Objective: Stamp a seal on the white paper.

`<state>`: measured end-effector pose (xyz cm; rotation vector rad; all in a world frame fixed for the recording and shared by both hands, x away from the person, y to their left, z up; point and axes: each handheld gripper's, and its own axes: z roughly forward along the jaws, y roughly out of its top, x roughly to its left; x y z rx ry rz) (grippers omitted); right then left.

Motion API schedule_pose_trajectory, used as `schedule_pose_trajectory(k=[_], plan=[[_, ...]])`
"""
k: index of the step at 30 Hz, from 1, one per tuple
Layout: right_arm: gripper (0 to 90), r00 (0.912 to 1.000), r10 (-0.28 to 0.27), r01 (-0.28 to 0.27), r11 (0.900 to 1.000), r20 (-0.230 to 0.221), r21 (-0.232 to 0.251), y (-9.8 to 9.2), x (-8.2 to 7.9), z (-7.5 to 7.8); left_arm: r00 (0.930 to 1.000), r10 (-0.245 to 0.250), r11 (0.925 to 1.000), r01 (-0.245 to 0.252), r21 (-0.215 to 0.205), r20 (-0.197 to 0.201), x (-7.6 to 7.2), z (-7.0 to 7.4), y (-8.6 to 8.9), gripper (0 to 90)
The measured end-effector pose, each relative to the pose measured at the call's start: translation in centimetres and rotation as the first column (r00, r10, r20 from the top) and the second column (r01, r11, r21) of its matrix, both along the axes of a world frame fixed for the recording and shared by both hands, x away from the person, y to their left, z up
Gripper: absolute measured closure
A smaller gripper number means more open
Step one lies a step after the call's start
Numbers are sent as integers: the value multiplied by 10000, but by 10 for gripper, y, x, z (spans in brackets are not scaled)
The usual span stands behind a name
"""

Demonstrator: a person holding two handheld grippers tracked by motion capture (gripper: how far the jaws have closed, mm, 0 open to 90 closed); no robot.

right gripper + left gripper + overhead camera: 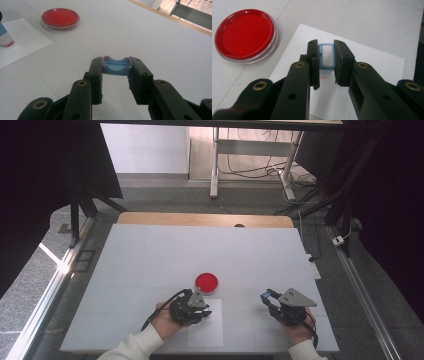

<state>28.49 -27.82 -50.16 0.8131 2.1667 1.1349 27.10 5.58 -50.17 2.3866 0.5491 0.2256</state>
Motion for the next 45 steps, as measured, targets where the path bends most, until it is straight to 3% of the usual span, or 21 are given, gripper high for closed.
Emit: schedule_pose_trajectory(k=[5, 14, 18, 24, 41, 45], plan=[[649, 10000, -41, 41, 10000, 9, -33, 0, 0, 0, 9999, -35, 10000, 34, 69, 152, -2, 0, -1, 766], [649, 10000, 14, -14, 10000, -25, 39, 1, 1, 0, 9997, -146, 9995, 151, 269, -206, 5, 3, -5, 766], [649, 10000, 29, -29, 10000, 19, 61, 2, 1, 0, 9999, -88, 9995, 90, 314, -58, 2, 3, -6, 766], [649, 10000, 52, -52, 10000, 16, 53, 2, 1, 1, 9999, -80, 9998, 83, 195, -151, 4, 2, -4, 766], [649, 10000, 60, -61, 10000, 37, 51, 1, 1, 1, 9995, -257, 9994, 252, 249, 195, 1, 2, -4, 763], [649, 10000, 60, -60, 10000, 9, 29, 1, 1, 1, 9996, -211, 9998, 211, -11, 195, 1, 6, -1, 762]])
